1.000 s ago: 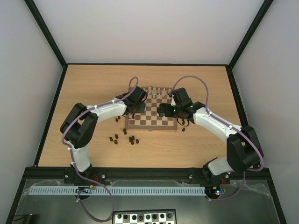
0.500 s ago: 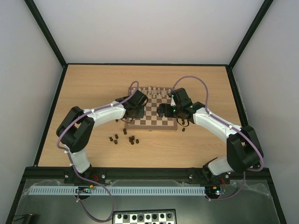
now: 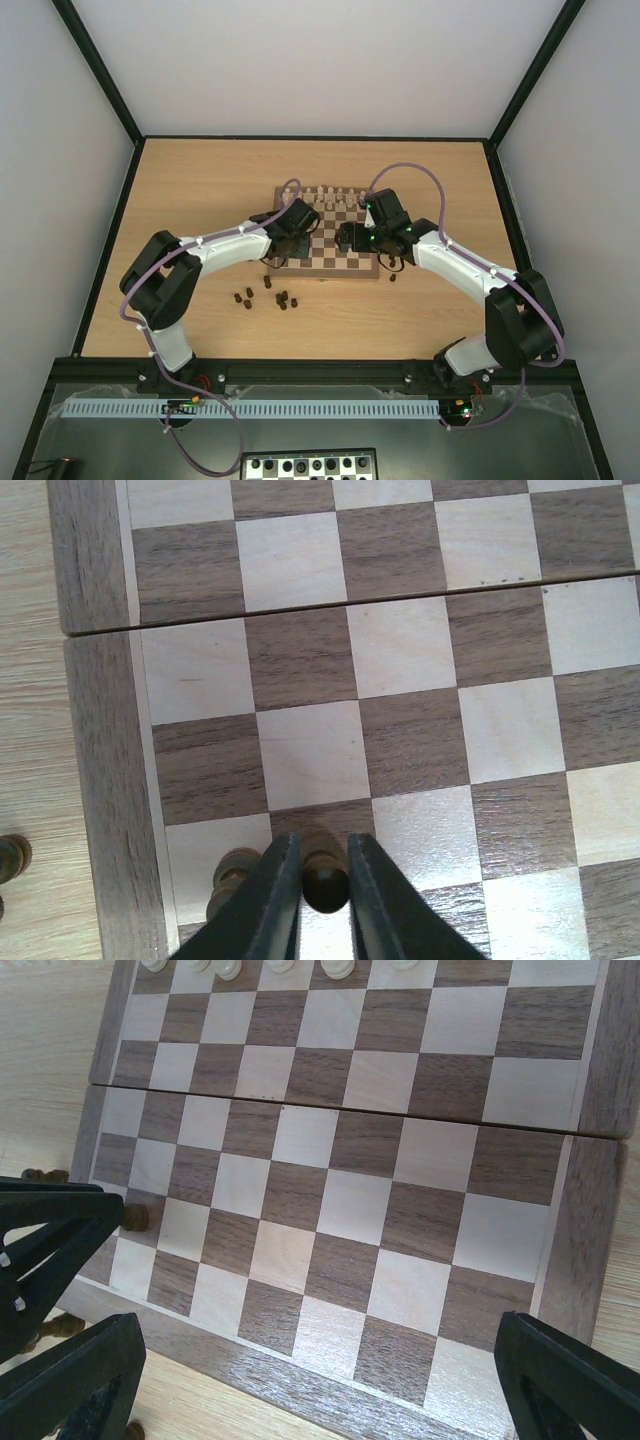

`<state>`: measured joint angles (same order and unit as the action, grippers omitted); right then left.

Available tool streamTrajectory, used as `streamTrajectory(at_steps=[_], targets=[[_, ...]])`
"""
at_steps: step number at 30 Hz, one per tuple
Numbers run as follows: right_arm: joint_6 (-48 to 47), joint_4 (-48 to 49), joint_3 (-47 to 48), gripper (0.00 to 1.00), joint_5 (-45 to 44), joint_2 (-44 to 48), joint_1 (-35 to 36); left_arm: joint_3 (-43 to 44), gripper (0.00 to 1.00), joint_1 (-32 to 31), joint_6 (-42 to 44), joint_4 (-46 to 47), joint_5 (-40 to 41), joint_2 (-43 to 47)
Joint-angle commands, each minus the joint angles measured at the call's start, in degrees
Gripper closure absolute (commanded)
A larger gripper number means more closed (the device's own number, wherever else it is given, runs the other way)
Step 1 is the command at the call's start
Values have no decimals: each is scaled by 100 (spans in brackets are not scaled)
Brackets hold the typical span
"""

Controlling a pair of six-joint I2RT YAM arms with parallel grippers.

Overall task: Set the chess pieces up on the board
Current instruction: Move the chess piece to the chessboard.

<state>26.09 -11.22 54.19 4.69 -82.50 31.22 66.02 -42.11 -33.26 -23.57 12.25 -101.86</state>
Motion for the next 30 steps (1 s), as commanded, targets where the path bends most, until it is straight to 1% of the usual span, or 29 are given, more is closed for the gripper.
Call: streamTrajectory(at_steps=[1, 3, 7, 11, 16, 22, 27, 29, 30], targets=[[-26, -81, -72, 3, 19, 139, 51, -80, 82, -17, -65, -153, 87, 67], [-25, -82, -67, 3, 20, 144, 51, -64, 75, -12, -75, -143, 62, 74], [-25, -74, -70, 3, 16, 138, 59, -47, 68, -17, -68, -130, 11, 123], [-20, -73, -71, 3, 28, 136, 59, -7, 65, -24, -68, -136, -20, 233], [-15, -73, -63, 3, 23, 146, 59, 185, 63, -55, -35, -189, -43, 461], [-13, -82, -59, 3, 23, 163, 59, 533, 57, -174, 21, -393, 8, 624], [-16, -85, -58, 2, -6, 209, 59, 561, 42, -50, 26, -577, 421, 914], [-16, -103, -45, 1, -39, 236, 59, 481, 30, 54, 25, -605, 563, 1161], [-9, -112, -36, 1, -54, 243, 59, 429, 26, 104, 20, -612, 642, 1316]])
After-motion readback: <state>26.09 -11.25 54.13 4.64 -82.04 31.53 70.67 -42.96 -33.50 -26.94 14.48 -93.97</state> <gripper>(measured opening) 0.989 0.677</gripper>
